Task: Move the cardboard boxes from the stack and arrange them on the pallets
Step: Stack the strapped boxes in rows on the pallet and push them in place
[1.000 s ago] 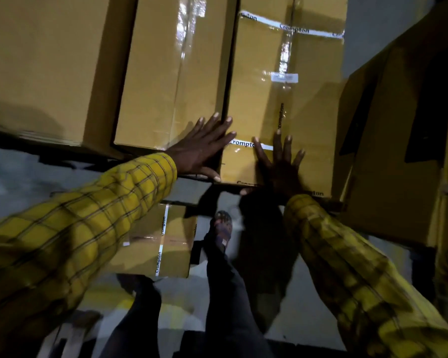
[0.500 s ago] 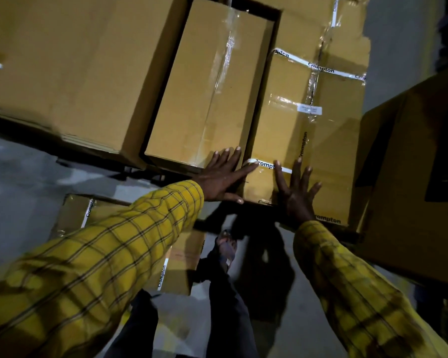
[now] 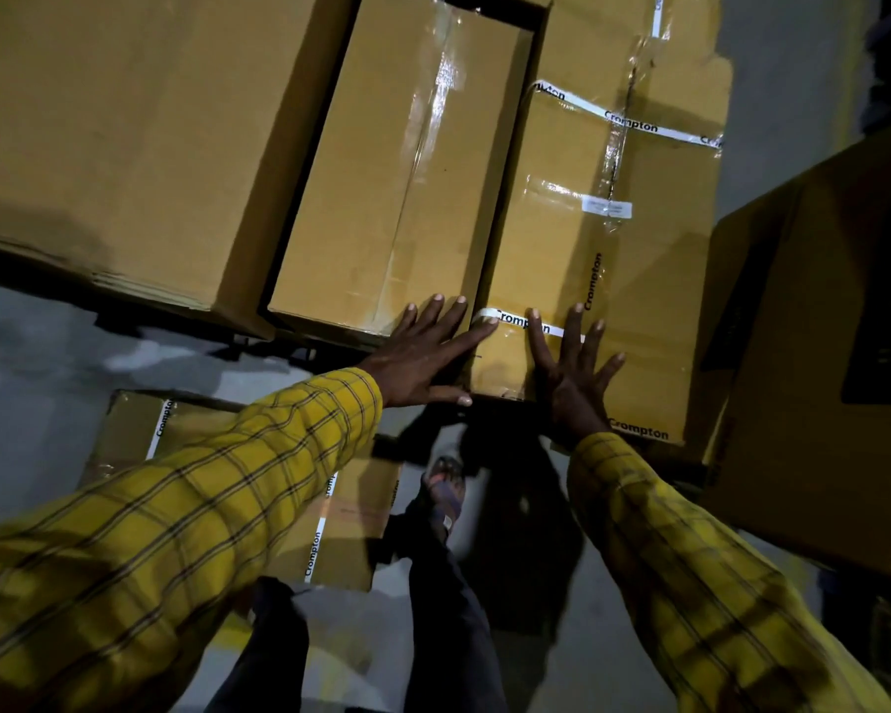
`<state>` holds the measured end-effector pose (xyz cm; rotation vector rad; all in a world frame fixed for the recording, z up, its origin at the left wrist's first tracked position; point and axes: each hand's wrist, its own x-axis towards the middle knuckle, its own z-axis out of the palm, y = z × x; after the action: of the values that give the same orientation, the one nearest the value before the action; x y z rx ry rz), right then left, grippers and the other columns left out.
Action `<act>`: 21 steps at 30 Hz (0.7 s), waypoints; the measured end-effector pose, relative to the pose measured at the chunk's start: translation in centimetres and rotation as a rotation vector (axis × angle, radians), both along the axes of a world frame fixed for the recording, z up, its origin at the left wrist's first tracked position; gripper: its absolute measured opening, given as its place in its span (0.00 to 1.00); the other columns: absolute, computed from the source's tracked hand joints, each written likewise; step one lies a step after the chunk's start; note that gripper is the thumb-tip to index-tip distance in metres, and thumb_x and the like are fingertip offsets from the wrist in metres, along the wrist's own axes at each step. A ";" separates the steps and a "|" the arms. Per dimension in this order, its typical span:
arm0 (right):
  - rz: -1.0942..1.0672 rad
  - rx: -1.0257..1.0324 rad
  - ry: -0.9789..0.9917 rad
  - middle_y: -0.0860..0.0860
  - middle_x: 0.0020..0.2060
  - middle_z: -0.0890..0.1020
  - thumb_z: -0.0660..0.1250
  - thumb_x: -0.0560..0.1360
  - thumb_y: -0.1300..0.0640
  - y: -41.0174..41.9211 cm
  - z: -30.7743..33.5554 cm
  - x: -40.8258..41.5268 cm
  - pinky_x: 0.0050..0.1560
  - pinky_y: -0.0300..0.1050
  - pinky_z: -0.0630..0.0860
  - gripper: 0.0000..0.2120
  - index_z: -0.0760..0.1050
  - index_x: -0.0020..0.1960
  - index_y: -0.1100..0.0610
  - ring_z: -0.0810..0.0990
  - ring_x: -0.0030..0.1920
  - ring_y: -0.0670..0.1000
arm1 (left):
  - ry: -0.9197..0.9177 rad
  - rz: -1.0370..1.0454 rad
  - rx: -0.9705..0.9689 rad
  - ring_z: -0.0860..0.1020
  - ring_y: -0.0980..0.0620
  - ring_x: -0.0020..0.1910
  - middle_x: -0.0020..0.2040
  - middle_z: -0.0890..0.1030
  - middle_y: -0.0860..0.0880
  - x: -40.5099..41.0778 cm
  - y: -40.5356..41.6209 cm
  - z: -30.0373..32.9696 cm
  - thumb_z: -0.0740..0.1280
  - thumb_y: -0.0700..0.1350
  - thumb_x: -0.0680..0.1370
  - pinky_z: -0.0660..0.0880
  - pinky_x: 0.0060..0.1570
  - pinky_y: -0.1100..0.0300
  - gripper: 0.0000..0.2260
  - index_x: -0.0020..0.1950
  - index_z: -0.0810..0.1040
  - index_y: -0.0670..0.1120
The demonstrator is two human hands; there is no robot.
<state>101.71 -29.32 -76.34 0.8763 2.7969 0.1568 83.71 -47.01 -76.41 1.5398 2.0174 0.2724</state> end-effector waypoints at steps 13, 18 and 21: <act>0.023 -0.150 -0.068 0.62 0.82 0.35 0.61 0.80 0.68 1.0 0.5 -0.6 0.67 0.85 0.56 0.48 0.32 0.83 0.42 0.42 0.80 0.74 | 0.006 0.007 -0.024 0.39 0.37 0.82 0.82 0.33 0.53 0.1 1.2 0.6 0.63 0.70 0.77 0.47 0.76 0.30 0.46 0.82 0.37 0.59; 0.001 -0.286 -0.103 0.61 0.82 0.33 0.68 0.77 0.34 1.5 1.8 -0.4 0.74 0.79 0.46 0.52 0.32 0.82 0.40 0.36 0.80 0.72 | 0.097 0.012 0.111 0.34 0.39 0.81 0.82 0.32 0.49 0.6 1.8 0.7 0.57 0.71 0.79 0.48 0.77 0.31 0.42 0.84 0.42 0.54; 0.007 -0.429 0.048 0.53 0.81 0.30 0.51 0.74 0.20 1.5 2.7 -0.4 0.74 0.76 0.34 0.46 0.34 0.82 0.37 0.27 0.79 0.64 | 0.174 0.057 0.238 0.34 0.40 0.81 0.83 0.35 0.46 0.7 3.7 1.2 0.51 0.63 0.85 0.46 0.78 0.34 0.32 0.84 0.47 0.50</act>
<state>101.28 -27.83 -73.65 0.7679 2.7160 -0.4516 84.39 -43.32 -75.23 1.7023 2.2333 0.4281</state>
